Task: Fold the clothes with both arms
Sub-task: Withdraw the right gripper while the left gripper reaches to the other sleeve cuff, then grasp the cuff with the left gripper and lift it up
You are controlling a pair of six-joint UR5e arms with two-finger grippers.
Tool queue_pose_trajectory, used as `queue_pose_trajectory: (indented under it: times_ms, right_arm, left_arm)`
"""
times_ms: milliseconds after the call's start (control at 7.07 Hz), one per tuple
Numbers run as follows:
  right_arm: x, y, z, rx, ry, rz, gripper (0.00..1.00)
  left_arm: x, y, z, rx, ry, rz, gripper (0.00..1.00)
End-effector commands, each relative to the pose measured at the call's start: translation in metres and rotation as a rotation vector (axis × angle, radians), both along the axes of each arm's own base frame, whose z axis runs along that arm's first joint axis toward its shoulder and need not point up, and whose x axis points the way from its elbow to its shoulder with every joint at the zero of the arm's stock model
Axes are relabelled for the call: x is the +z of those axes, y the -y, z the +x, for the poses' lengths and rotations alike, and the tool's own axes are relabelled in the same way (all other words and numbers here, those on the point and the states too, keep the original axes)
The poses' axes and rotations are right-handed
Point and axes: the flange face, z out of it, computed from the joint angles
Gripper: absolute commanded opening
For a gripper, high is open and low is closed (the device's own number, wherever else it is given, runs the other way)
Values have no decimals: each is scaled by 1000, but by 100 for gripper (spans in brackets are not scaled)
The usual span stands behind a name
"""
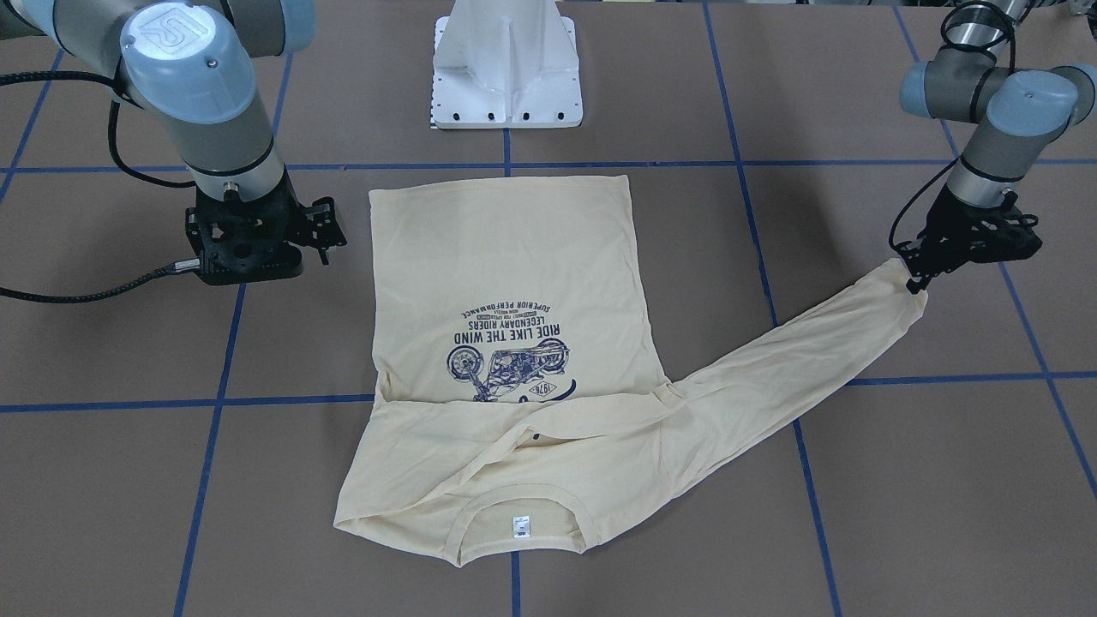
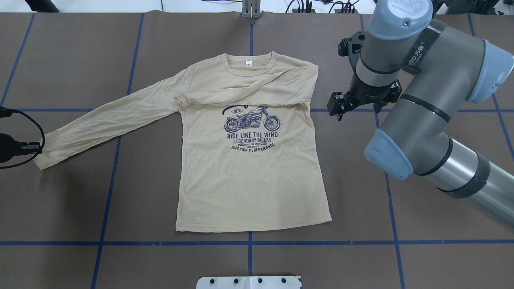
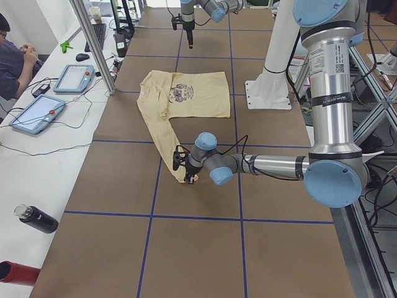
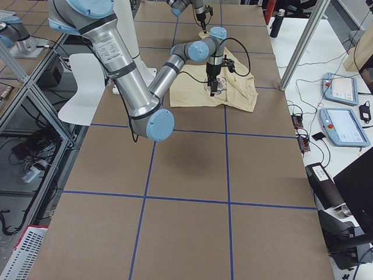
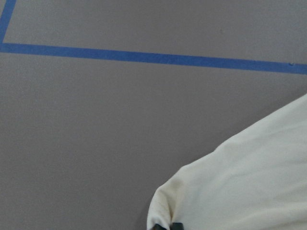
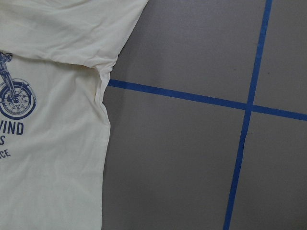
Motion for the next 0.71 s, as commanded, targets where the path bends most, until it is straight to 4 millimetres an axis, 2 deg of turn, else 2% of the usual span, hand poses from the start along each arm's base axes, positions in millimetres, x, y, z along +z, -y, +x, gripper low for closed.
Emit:
queue_pose_trajectory:
  times_ms: [0, 141, 283, 424, 566]
  right_arm:
    - [10, -7, 9, 2, -3, -6, 100]
    - [26, -21, 22, 2, -10, -11, 100]
    - [33, -32, 33, 1, -9, -10, 100]
    - [47, -41, 43, 2, -22, -20, 100]
    - [56, -47, 49, 1, -30, -26, 100]
  left_arm:
    - [-34, -6, 1, 55, -66, -13, 0]
    - [-56, -10, 3, 111, -135, -22, 0]
    - [-77, 7, -16, 113, -208, -29, 0]
    - [-108, 32, -27, 130, -286, -30, 0]
    - [-148, 67, -34, 132, -328, -57, 0]
